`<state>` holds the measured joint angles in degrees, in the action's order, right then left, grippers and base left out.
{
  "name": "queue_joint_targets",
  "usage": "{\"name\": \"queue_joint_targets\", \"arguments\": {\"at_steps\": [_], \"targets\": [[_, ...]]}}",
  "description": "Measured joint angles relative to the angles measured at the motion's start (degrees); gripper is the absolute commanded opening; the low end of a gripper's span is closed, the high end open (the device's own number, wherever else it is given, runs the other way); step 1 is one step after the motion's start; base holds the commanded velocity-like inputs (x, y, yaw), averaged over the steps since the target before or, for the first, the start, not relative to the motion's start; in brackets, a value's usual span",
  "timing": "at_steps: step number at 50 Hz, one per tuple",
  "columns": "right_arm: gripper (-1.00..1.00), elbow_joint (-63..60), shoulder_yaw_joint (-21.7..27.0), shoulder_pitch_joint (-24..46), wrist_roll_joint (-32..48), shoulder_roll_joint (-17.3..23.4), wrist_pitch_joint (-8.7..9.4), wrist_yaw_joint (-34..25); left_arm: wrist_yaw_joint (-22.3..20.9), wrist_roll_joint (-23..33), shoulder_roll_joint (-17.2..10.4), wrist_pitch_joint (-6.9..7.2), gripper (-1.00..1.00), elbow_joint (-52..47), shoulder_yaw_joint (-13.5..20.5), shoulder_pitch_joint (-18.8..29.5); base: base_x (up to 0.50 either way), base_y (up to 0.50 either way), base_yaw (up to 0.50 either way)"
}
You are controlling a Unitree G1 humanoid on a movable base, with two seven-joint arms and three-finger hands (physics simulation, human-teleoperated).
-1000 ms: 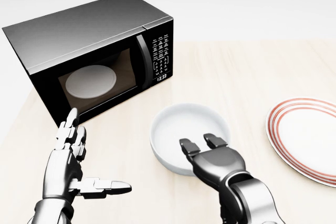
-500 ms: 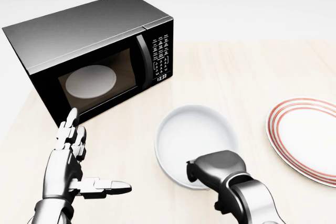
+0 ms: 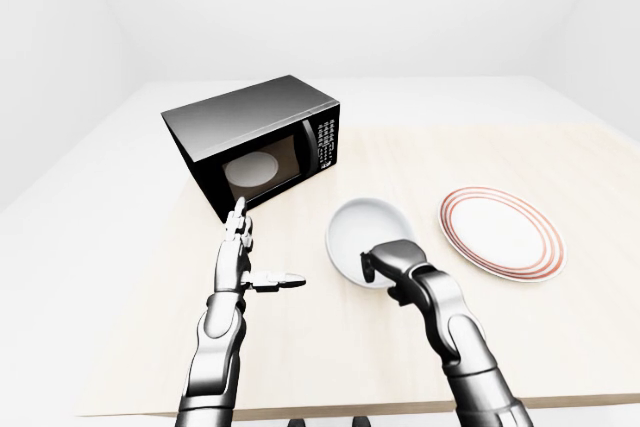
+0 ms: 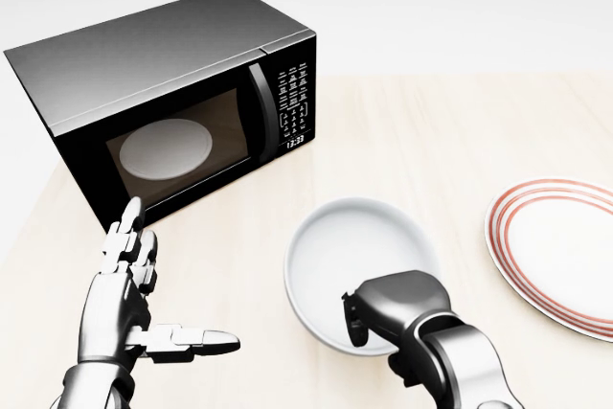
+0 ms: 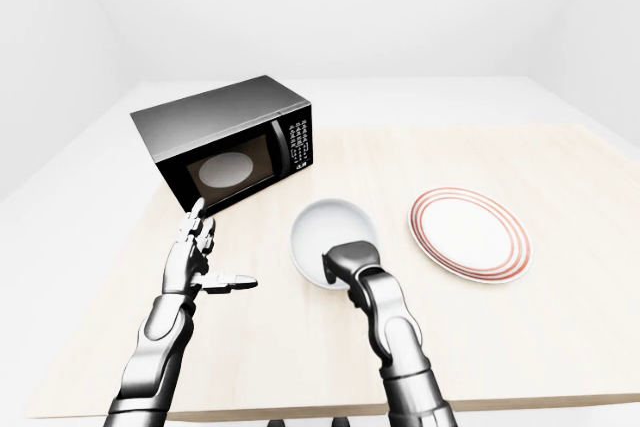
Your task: Pick up the white bowl and put it on the plate.
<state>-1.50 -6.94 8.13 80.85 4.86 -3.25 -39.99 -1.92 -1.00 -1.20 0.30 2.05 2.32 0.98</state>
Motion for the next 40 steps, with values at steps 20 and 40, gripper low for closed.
{"name": "queue_joint_targets", "arguments": {"at_steps": [20,40], "targets": [[-1.0,-1.52,0.69,1.65,-2.85,-0.18,1.61,0.0,-0.01,0.0,0.0,-0.01,1.0,-0.01,0.02,-0.01,0.0,0.0,0.0],[-1.0,-3.25,1.15,6.15,-7.59,-1.0,5.71,-0.02,-0.01,0.0,0.0,-0.01,1.0,0.0,0.01,-0.01,0.0,0.0,0.0]]}}
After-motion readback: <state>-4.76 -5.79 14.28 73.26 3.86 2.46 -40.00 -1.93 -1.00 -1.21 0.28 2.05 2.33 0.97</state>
